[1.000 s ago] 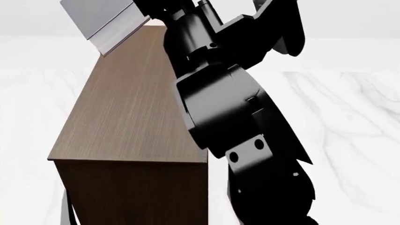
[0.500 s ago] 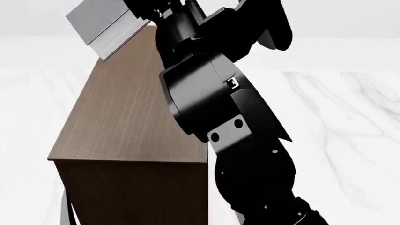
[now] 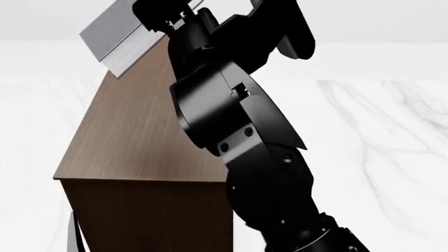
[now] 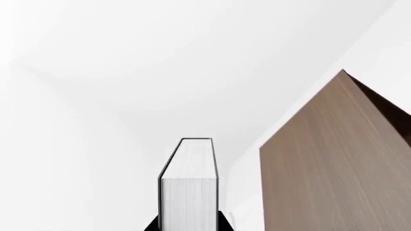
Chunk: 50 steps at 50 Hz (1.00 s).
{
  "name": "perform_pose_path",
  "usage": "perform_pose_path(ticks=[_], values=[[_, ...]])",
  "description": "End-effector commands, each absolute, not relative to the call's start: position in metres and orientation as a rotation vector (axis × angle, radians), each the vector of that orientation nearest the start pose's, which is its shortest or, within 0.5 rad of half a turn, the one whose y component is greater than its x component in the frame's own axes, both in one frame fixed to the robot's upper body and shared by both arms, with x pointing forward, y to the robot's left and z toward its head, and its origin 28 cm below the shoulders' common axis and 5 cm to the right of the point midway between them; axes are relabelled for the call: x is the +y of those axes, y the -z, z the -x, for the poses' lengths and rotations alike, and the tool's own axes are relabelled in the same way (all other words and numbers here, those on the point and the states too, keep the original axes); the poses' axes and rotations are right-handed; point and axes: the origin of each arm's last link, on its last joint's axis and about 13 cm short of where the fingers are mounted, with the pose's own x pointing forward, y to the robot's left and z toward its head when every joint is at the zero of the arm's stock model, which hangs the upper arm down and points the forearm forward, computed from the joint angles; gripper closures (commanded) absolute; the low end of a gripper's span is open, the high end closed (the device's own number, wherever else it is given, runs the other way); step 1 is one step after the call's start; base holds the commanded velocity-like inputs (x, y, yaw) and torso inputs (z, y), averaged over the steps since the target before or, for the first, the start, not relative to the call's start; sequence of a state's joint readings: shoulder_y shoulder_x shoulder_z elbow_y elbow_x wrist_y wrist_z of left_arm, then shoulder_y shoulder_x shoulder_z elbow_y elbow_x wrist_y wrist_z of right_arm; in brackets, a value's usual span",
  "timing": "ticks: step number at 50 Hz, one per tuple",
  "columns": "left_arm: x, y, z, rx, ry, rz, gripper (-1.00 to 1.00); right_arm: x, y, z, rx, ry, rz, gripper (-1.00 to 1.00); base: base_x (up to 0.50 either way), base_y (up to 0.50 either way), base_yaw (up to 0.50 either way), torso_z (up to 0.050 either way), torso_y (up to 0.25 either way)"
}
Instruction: Pick up the book in the middle and place it on the cabinet shelf.
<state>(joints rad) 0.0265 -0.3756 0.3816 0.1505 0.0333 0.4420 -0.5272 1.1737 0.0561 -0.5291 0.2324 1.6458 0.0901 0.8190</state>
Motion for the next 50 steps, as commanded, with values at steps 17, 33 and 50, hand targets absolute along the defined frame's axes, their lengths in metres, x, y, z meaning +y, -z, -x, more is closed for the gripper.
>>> perform_pose_path(ticks=[17,33,50], values=[[0.207,-0.050,-0.193,-0.541,-0.026,-0.139,-1.00,0.018,-0.309,-0.345,0.107,-0.293,-1.041,1.00,0.00,0.00,0.00,0.001,0.001],[0.206,-0.051,-0.192,-0.540,-0.025,-0.140,-1.00,0.024,-0.294,-0.342,0.146,-0.289,-1.014,1.00,0.00,0.00,0.00,0.000,0.002],[0.206,-0.052,-0.191,-0.538,-0.024,-0.139,-1.00,0.026,-0.281,-0.342,0.170,-0.275,-0.991,1.00,0.00,0.00,0.00,0.001,0.001]])
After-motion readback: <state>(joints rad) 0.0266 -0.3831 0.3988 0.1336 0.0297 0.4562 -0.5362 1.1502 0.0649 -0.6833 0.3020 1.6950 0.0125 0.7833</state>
